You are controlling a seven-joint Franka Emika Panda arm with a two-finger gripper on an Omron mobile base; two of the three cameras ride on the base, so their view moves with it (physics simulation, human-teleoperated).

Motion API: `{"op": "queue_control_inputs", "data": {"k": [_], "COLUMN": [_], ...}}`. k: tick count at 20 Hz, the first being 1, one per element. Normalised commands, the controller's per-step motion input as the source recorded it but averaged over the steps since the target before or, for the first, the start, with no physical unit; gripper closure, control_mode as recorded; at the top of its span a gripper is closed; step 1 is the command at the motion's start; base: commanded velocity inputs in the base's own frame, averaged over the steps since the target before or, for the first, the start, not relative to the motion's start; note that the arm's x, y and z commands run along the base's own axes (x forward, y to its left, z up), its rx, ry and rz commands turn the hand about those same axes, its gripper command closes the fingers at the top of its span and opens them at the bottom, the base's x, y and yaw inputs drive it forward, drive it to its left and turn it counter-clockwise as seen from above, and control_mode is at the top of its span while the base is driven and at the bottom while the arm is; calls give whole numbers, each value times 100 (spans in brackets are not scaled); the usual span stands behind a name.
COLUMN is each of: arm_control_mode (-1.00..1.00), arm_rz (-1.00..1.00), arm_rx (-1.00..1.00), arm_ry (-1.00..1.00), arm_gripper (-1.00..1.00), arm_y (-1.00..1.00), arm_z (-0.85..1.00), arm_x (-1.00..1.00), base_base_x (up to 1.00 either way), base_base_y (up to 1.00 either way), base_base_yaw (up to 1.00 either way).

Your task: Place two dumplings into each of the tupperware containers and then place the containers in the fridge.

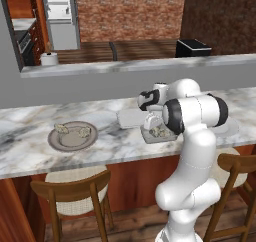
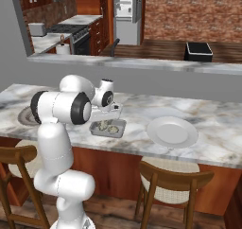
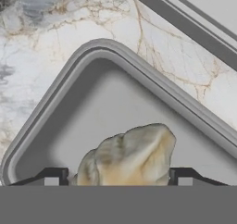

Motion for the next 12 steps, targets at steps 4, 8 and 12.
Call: {"op": "queue_control_inputs", "data": {"k": [4,8,12], "arm_control_mode": [-100,-100,-100], "arm_rz": [0,0,-4], "arm_rx": [0,0,0], "arm_ry": [0,0,0], "arm_gripper": [-100,-100,-100], "arm_y": [0,0,-21], "arm_z": [0,0,23], "arm_x": [6,21,3], "base_base_x": [0,0,0], "base_base_y": [0,0,0], "base_base_yaw": [0,0,0]}}
